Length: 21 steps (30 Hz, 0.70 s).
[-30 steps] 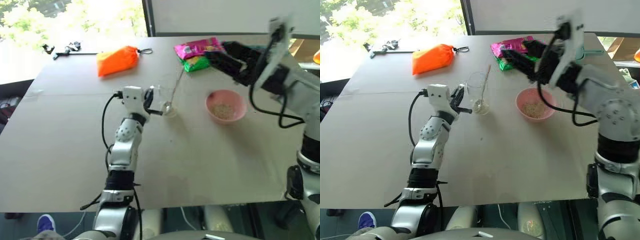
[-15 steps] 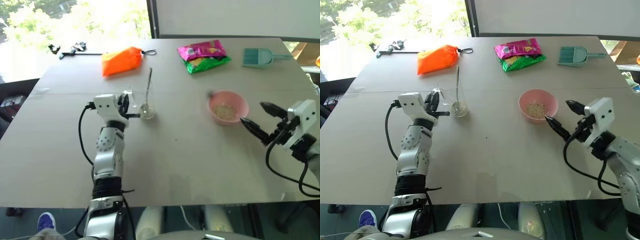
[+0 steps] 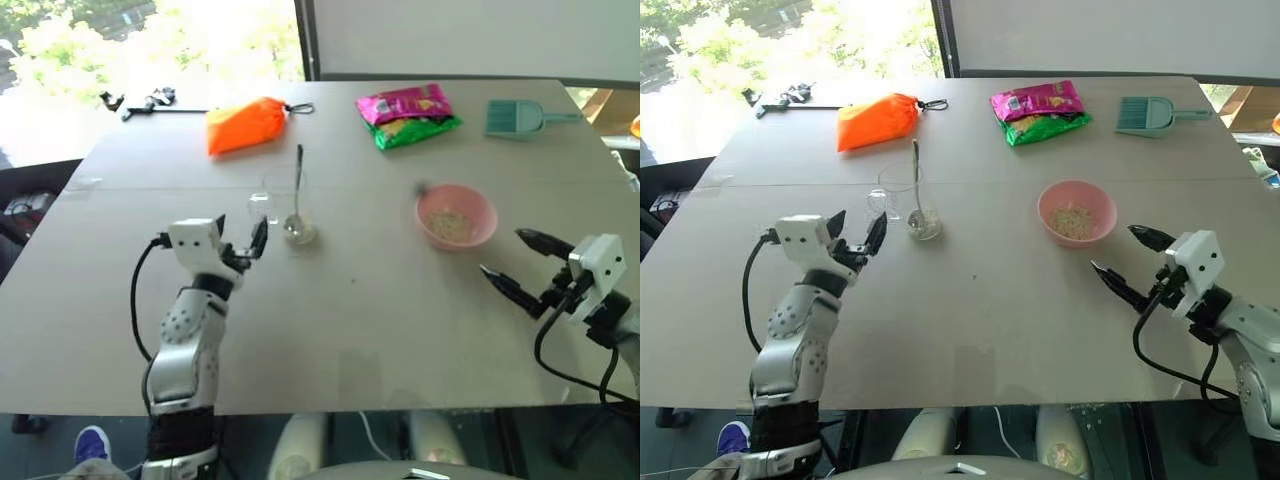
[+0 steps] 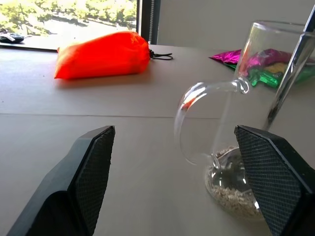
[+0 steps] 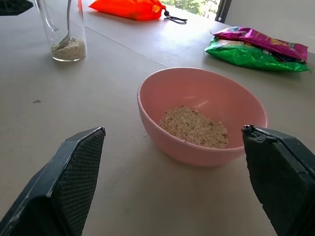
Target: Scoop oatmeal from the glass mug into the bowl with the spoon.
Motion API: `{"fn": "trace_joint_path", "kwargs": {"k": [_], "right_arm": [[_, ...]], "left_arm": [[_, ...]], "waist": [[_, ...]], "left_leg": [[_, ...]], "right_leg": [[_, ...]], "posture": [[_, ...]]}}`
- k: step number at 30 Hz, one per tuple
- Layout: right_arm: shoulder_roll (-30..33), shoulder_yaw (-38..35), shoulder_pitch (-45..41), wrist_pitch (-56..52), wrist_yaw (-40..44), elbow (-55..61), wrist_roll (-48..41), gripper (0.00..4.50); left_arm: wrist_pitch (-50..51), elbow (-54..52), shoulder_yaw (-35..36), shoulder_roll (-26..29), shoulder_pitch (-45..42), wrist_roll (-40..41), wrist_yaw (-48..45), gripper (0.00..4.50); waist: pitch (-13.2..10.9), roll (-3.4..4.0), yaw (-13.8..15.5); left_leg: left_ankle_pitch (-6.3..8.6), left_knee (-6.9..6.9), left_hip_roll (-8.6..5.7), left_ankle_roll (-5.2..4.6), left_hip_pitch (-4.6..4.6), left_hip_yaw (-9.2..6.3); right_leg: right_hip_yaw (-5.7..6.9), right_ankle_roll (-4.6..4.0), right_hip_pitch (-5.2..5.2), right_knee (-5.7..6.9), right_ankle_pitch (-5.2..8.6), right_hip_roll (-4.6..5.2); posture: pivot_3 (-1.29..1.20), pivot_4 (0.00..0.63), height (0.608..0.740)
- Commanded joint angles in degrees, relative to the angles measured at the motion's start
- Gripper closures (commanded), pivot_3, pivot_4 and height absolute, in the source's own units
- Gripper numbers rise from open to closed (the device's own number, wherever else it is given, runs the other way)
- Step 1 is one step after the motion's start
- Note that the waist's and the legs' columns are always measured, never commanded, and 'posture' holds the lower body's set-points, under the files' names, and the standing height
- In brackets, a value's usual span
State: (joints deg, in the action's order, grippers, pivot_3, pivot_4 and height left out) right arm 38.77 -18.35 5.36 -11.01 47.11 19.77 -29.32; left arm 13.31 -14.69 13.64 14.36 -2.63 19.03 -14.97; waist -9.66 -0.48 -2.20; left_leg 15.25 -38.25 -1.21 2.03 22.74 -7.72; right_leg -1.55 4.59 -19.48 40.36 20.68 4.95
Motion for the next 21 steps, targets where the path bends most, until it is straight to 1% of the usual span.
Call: {"fn": "trace_joint_path", "kwargs": {"k": [1,3,5,8,11,13,17,21], "right_arm": [[2.0,-3.7,1.3,-0.5,2.1,1.6,-2.3,0.00],[2.6,-4.8,3.1,-0.2,3.4,2.1,-3.0,0.00],[3.2,-5.9,5.8,3.0,6.7,2.2,-2.2,0.00],[4.2,-8.0,10.1,3.7,11.7,2.0,-4.3,0.00],[4.7,-10.6,12.4,1.1,12.5,2.5,-7.4,0.00],[5.6,-12.1,13.7,0.6,13.1,3.2,-7.4,0.00],[7.2,-13.8,14.7,-1.8,12.6,4.6,-7.9,0.00],[7.6,-13.3,14.0,-3.9,11.1,5.9,-7.7,0.00]], "left_arm": [[2.3,-6.9,3.1,3.0,5.2,2.7,-2.2,0.47],[3.9,-9.2,3.7,4.8,9.2,3.5,-3.4,0.47],[-0.3,-10.1,4.8,5.7,12.5,3.9,-6.8,0.47],[1.1,-12.9,7.8,8.6,18.2,9.2,-12.9,0.47],[1.5,-14.4,11.3,10.9,23.5,13.9,-17.8,0.47],[3.1,-15.0,13.9,13.1,26.6,16.1,-20.0,0.47],[4.8,-14.7,18.2,16.3,29.1,19.4,-22.4,0.47],[5.9,-14.4,19.2,17.4,28.9,20.8,-23.0,0.47]], "waist": [[0.0,0.00,0.0],[0.0,0.00,0.1],[0.0,0.01,0.2],[0.0,0.02,0.3],[0.0,0.02,0.4],[0.0,0.06,0.4],[0.0,0.07,0.5],[0.0,0.06,0.6]], "left_leg": [[0.00,0.04,0.01,0.00,0.00,0.00],[0.01,0.11,0.03,-0.01,-0.01,-0.02],[0.06,0.16,0.04,-0.11,-0.01,-0.03],[0.13,0.19,0.04,-0.21,-0.01,-0.03],[0.15,0.25,0.05,-0.22,-0.05,-0.01],[0.16,0.30,0.09,-0.24,-0.13,0.01],[0.17,0.51,0.10,-0.25,-0.37,0.04],[0.17,0.52,0.10,-0.26,-0.38,0.05]], "right_leg": [[0.00,0.00,0.00,-0.04,0.00,0.00],[0.03,0.00,0.03,-0.11,0.00,-0.01],[0.05,0.00,0.06,-0.23,0.00,-0.01],[0.07,0.02,0.13,-0.42,-0.01,0.00],[0.06,0.01,0.19,-0.50,-0.01,0.02],[0.05,0.01,0.24,-0.52,-0.02,0.02],[0.05,0.01,0.38,-0.55,-0.01,0.02],[0.06,0.01,0.40,-0.58,-0.01,0.01]], "posture": [[0.00,0.150,0.740],[0.00,0.150,0.740],[0.00,0.150,0.740],[0.00,0.150,0.740],[0.00,0.150,0.740],[0.00,0.150,0.740],[0.00,0.150,0.740],[0.00,0.150,0.740]]}}
